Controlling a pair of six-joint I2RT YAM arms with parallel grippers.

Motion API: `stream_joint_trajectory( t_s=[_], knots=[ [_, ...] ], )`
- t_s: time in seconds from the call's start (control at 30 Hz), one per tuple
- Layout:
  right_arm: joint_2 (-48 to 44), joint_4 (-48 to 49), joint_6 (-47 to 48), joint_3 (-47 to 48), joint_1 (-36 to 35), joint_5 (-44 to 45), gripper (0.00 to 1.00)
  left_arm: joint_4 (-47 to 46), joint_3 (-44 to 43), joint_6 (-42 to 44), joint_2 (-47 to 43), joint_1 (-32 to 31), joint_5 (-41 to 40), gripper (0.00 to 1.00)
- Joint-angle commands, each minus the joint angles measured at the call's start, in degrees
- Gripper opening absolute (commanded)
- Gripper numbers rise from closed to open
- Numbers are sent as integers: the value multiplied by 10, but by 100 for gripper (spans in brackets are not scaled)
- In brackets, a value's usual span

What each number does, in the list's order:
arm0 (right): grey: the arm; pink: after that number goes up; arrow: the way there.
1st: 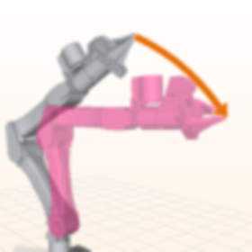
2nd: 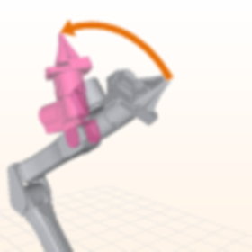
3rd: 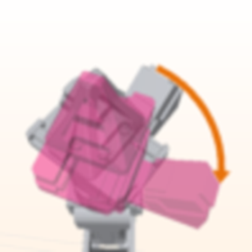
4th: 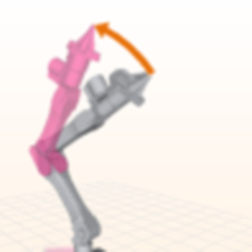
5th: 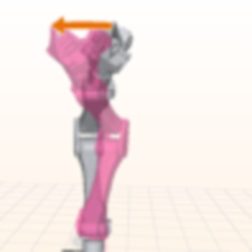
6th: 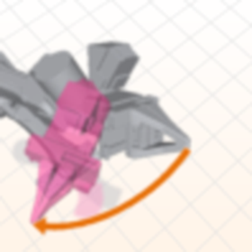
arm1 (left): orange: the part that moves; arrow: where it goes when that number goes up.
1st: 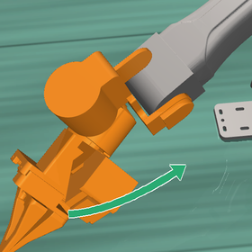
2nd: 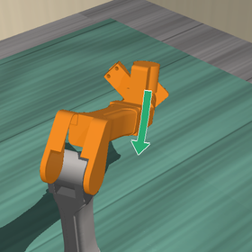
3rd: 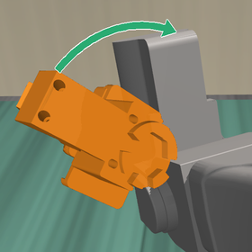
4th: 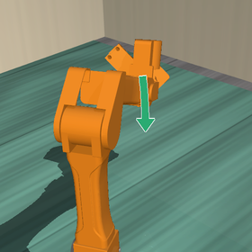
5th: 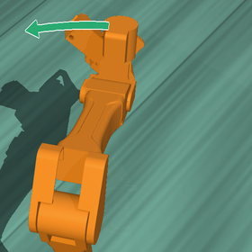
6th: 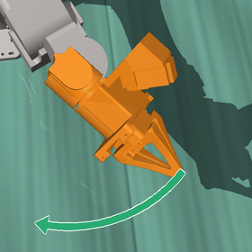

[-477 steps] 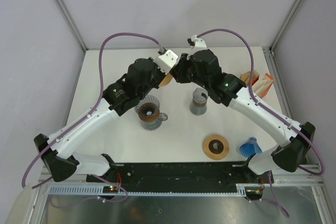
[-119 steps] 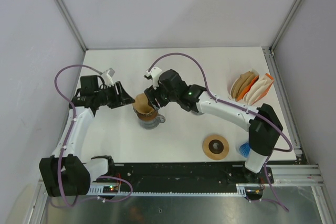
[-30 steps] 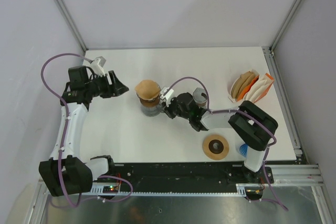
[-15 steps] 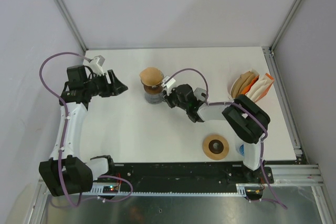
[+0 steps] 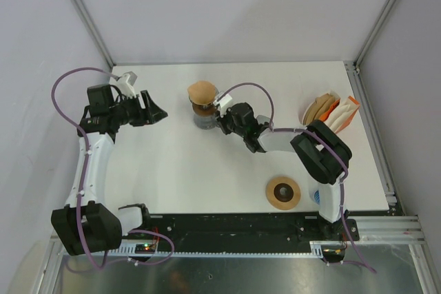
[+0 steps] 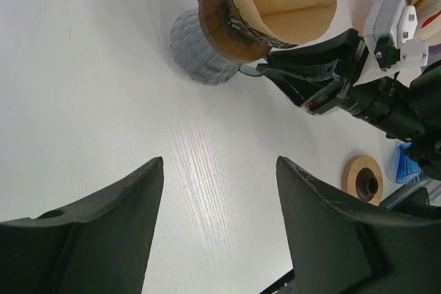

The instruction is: Place the coffee filter in the dripper

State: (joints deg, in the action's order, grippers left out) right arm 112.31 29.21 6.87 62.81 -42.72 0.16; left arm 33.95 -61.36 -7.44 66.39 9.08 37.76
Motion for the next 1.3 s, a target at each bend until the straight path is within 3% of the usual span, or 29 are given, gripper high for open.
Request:
stream_joint_trajectory(
  t_s=[0.0, 0.2, 0.4, 0.77, 1.03, 1.27],
  knots=[
    [13, -40, -7, 21, 4, 5, 29, -8, -21, 13, -2, 9, 16, 71],
    [3, -65, -12, 21, -1, 5, 49, -8, -16, 17, -7, 11, 17, 71],
    [-40, -103, -5, 21, -23, 8, 59, -9, -15, 19, -10, 13, 19, 71],
    [-152, -241, -5, 21, -51, -26, 63, -8, -12, 24, -15, 13, 25, 72],
    [-281, -402, -4, 22, -79, -46, 64, -9, -9, 27, -20, 12, 25, 73],
    [-409, -517, -126, 22, -13, 66, 65, -10, 3, 35, -36, 13, 24, 74]
  ],
)
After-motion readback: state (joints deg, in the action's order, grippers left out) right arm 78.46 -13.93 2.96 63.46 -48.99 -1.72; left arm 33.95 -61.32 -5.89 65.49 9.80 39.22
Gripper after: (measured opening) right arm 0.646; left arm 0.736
